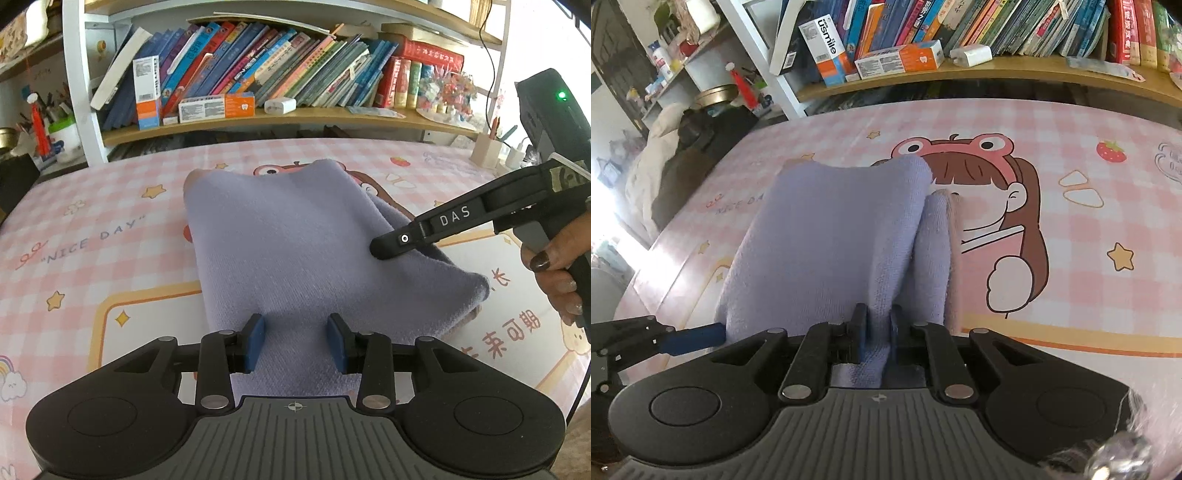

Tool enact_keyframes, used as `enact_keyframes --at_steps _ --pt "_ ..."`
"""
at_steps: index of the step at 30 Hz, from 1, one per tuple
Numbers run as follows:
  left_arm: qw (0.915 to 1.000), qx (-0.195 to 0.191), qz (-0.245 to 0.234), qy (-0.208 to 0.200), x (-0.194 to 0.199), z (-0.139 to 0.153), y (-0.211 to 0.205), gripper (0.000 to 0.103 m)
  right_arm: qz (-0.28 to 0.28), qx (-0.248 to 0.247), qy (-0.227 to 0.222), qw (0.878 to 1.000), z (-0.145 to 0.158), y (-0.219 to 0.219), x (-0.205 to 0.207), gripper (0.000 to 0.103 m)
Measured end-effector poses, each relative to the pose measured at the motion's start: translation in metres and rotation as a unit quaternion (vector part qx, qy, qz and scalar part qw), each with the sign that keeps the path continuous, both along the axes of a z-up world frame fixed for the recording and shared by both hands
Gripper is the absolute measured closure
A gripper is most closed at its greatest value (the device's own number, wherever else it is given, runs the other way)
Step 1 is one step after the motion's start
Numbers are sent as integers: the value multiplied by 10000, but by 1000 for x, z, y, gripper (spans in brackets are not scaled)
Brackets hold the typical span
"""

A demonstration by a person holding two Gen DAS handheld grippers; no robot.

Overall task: Fold clothes
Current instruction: 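Hold the folded stack edge with the right gripper while the left gripper withdraws, then open the right gripper and move both grippers to the folded edge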

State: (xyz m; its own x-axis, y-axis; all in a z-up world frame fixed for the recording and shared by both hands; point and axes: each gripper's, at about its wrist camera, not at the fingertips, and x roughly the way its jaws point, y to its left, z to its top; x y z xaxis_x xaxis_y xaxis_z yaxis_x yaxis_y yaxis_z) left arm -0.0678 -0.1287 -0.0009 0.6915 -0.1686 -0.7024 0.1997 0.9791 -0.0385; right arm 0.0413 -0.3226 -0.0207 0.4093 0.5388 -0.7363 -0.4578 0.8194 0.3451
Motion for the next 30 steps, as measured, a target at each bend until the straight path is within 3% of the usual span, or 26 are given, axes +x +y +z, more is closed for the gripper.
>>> enact_keyframes --at_steps 3,4,7,9,10,11,17,24,30 --pt "9993 208 37 -310 -7 10 0 60 -96 -51 -64 9999 4 1 -3 88" --pt "9987 289 54 -422 -9 14 -1 52 -159 -92 -107 9998 7 1 -5 87" --pt "9965 464 74 -685 -14 26 0 50 -433 -159 -230 9987 19 -2 -18 61" --pt "9955 517 70 -792 -15 34 2 47 -634 -132 -298 9975 29 -7 -28 32" --pt "9951 532 68 -833 -16 37 3 38 -727 -118 -323 9968 32 -9 -32 29" --pt "9947 546 66 -871 -17 40 4 28 -810 -104 -335 9961 35 -11 -37 28" --pt "9965 442 140 -700 -12 39 16 10 -1321 -92 -243 9909 36 -15 -50 19" --pt "9993 47 198 -312 -8 28 35 9 -1729 -94 -147 9848 33 -20 -64 19" --pt "9980 -518 350 135 0 17 53 9 -1887 -120 5 9820 28 -22 -77 17"
